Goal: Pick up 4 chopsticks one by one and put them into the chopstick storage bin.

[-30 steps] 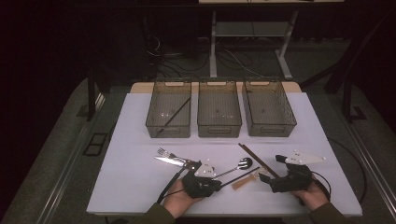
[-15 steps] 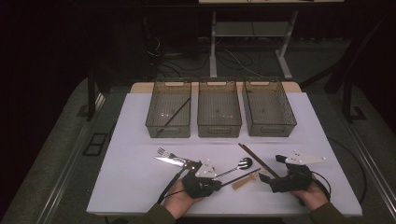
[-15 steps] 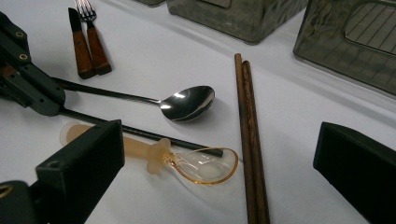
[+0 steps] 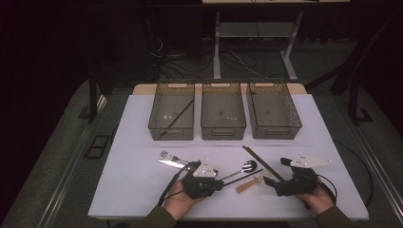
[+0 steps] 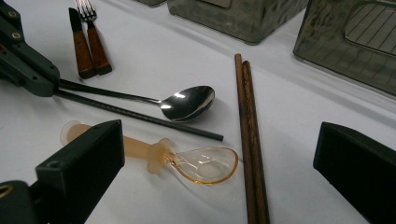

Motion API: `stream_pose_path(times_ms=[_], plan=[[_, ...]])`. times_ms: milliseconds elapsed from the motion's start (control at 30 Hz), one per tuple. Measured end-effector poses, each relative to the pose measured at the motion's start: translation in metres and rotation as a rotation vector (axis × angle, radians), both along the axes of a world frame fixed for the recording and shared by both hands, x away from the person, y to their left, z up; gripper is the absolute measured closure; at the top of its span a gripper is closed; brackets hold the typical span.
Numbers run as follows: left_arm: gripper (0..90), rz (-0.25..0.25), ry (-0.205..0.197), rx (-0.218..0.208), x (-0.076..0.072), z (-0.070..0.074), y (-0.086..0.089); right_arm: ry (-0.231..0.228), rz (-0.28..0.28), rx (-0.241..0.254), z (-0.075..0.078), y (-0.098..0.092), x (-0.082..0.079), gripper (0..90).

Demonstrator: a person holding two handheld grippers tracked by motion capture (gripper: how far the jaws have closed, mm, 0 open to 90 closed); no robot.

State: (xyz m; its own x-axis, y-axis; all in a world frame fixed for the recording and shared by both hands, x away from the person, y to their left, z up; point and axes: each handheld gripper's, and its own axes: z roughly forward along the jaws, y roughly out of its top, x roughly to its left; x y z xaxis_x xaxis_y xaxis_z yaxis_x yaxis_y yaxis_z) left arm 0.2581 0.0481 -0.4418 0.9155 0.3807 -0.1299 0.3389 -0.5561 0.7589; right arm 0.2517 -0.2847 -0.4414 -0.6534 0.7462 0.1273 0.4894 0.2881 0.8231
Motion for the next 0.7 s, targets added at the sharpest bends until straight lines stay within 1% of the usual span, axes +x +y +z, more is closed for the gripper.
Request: stream_pose_path(times_ms=[67, 133, 200, 300, 400, 433, 467, 500, 700], plan=[[85.2, -0.006, -0.005, -0.001, 0.001, 0.002, 0.003, 0.000, 0.000, 0.000, 0.000, 0.000, 0.000, 1.5], [85.2, -0.004, -0.001, -0.014, 0.002, 0.003, 0.004, -0.001, 0.000, 0.000, 0.000, 0.000, 0.000, 1.5], [85.2, -0.014, -0.004, -0.013, 0.003, 0.005, 0.006, -0.001, 0.001, 0.000, 0.000, 0.000, 0.000, 1.5], [85.2, -0.015, 0.001, -0.027, 0.003, 0.007, 0.009, -0.001, -0.001, 0.001, 0.000, 0.000, 0.000, 1.5], [85.2, -0.025, -0.001, -0.031, 0.004, 0.010, 0.012, 0.000, -0.002, 0.002, 0.000, 0.000, 0.000, 1.5], [85.2, -0.025, -0.002, -0.040, 0.004, 0.010, 0.013, -0.001, -0.001, 0.002, 0.000, 0.000, 0.000, 1.5], [85.2, -0.030, -0.004, -0.034, 0.005, 0.011, 0.014, 0.000, -0.001, 0.002, 0.000, 0.000, 0.000, 1.5], [85.2, -0.025, -0.001, -0.043, 0.005, 0.011, 0.015, -0.001, -0.001, 0.002, 0.000, 0.000, 0.000, 1.5], [85.2, -0.025, -0.004, -0.057, 0.007, 0.016, 0.023, 0.000, 0.000, 0.003, 0.000, 0.000, 0.000, 1.5]])
